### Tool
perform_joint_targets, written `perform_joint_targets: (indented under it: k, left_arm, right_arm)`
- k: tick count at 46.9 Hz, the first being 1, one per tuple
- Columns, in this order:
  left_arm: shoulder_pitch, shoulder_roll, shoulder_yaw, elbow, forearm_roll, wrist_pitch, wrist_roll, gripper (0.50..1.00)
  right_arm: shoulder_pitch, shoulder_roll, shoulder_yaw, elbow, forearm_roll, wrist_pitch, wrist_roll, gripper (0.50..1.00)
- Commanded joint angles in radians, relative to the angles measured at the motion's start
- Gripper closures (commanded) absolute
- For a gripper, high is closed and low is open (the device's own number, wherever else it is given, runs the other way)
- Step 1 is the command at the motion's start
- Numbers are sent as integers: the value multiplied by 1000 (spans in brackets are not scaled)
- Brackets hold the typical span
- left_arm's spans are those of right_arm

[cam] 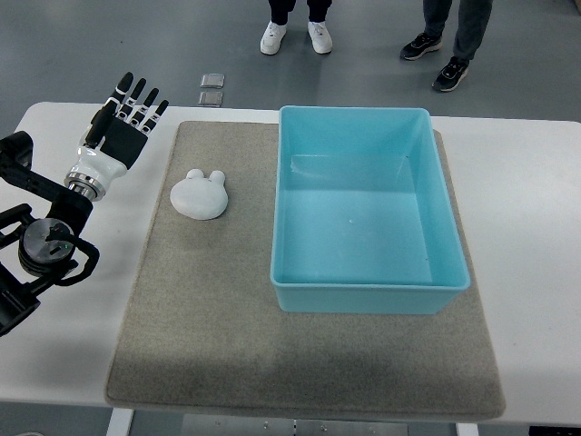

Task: Place white toy into blue box with left hand
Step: 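Move the left hand forward and open it above the white bunny toy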

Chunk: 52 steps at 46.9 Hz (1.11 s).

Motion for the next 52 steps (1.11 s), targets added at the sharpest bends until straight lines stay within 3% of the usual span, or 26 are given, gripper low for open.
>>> perform_joint_targets:
  k: [1, 35, 45, 52]
  left_arm:
    - [0, 1, 0, -2, 0, 4, 0, 500]
    - [-71, 35, -1, 36, 5, -15, 0, 500]
    - [-80, 33, -1, 105, 254, -21, 0, 500]
    - [-78, 32, -4, 114, 278, -21, 0, 500]
  right_arm:
    - [0, 0, 0, 0, 0, 0, 0, 564]
    - [0, 0, 0, 0, 0, 1, 0, 564]
    - [0, 0, 0, 0, 0, 0, 0, 564]
    - [0, 0, 0, 0, 0, 0, 0, 564]
